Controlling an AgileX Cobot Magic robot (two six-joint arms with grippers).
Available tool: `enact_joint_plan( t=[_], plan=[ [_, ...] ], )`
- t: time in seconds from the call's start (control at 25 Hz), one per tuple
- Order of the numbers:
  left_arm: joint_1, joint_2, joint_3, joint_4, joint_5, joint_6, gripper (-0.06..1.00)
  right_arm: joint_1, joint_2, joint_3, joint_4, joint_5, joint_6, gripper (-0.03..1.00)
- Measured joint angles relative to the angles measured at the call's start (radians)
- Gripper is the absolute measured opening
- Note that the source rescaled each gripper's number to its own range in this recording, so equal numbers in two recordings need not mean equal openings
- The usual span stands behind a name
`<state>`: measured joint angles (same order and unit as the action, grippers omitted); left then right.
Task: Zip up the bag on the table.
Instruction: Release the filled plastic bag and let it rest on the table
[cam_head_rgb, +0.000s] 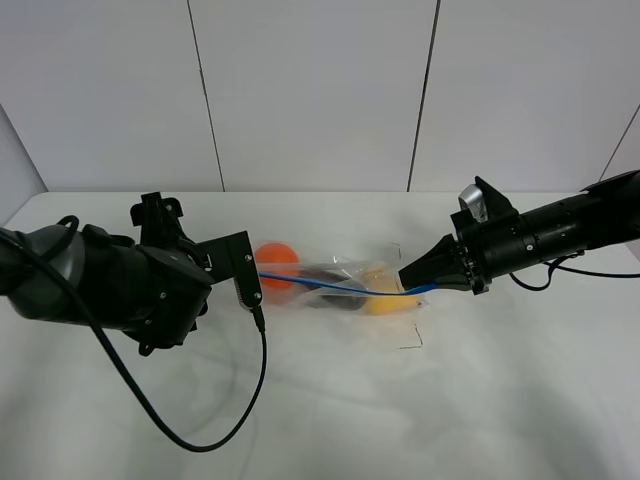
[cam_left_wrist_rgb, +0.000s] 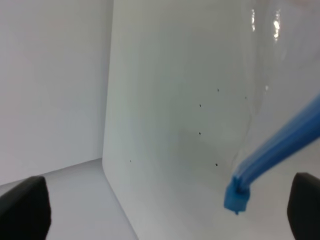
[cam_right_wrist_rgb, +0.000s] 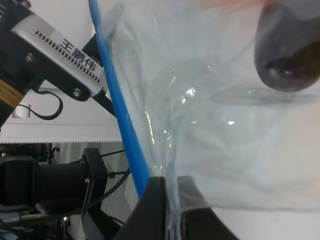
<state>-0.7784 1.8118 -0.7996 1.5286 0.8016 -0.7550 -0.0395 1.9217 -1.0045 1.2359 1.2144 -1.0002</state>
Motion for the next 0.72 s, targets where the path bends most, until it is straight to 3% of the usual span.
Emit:
enact_joint_plan(
  t=[0.48,0.64,0.72],
  plan=[
    [0.002,-0.052,-0.093,-0.160,0.067,0.003,1.00,0.000,0.000,0.000,0.000,0.000,0.000,0.00],
    [0.050,-0.124,-0.118,-0.204,0.045,0.016,1.00,0.000,0.000,0.000,0.000,0.000,0.000,0.00],
    [0.101,-0.150,-0.141,-0.286,0.045,0.066,1.00,0.000,0.000,0.000,0.000,0.000,0.000,0.00]
  ],
)
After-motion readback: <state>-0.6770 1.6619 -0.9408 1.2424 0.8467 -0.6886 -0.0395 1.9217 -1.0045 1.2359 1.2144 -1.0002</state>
